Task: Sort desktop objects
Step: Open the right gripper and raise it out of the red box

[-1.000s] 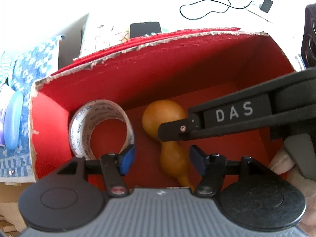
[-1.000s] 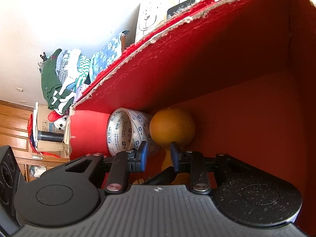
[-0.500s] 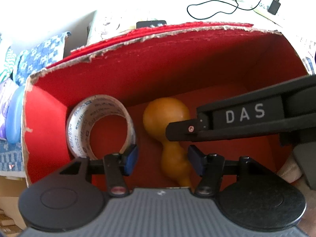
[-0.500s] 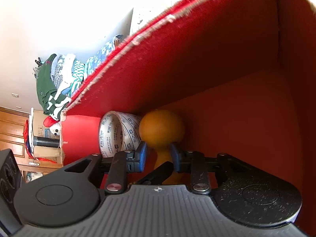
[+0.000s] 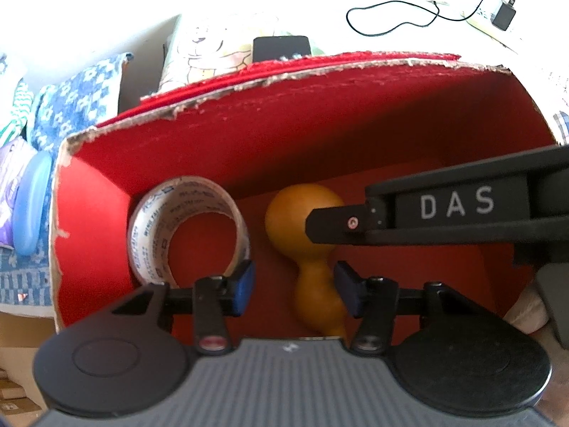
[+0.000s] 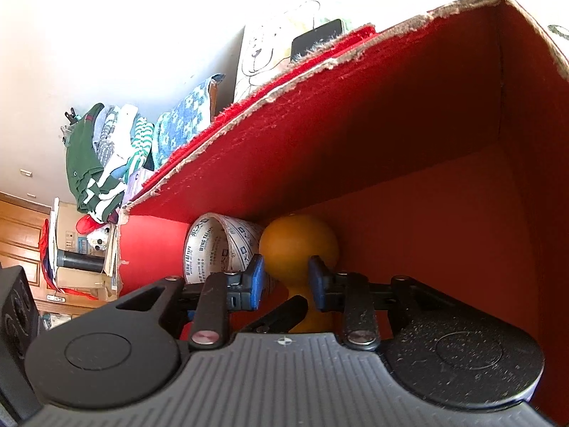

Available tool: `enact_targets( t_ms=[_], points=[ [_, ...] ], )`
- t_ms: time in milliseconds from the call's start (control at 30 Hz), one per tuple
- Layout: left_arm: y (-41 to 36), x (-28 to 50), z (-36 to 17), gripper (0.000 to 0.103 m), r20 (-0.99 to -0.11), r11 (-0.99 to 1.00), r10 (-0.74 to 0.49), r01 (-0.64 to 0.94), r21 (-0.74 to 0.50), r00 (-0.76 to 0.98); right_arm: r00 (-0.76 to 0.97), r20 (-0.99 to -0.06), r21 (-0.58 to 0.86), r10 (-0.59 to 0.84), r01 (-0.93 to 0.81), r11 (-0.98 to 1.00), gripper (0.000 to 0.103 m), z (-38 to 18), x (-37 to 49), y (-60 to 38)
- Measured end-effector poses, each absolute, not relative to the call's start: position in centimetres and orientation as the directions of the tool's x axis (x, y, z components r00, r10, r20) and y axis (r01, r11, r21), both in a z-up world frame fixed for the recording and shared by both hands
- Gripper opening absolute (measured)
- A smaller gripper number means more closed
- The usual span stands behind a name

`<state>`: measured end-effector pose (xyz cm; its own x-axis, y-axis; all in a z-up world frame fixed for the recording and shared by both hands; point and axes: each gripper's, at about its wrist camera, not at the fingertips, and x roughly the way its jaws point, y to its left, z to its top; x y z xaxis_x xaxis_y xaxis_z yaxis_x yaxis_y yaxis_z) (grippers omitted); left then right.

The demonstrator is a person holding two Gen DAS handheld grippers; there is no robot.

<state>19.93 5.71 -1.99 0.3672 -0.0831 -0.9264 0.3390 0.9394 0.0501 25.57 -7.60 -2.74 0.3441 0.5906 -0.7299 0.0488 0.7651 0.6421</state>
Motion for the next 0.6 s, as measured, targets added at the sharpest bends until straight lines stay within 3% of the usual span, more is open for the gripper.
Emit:
enact_targets(
  t_ms=[167, 267, 367, 600],
  points=[
    [5.0, 19.1, -1.0, 0.060, -0.908, 0.934, -0.052, 0.341, 0.102, 0.415, 0.364, -0.739, 0.620, 0.567, 0.040, 0.783, 0.031, -2.0, 25.2, -7.9],
    [4.7, 18.3, 0.0, 0.076, -0.881, 0.933, -0.019, 0.324, 0.154, 0.472, 0.370, -0.746, 0.605, 0.553, 0.028, 0.796, 0.031, -1.6, 24.9, -8.2],
    [4.6, 17.7, 0.8, 0.077, -0.850, 0.927, 0.019, 0.310, 0.212, 0.526, 0.393, -0.750, 0.589, 0.532, 0.030, 0.808, 0.032, -1.0, 24.5, -8.5],
    [5.1, 17.0, 1.4, 0.077, -0.846, 0.936, 0.026, 0.285, 0.208, 0.532, 0.456, -0.747, 0.547, 0.484, 0.007, 0.837, 0.032, 0.3, 23.1, -9.3]
  ],
)
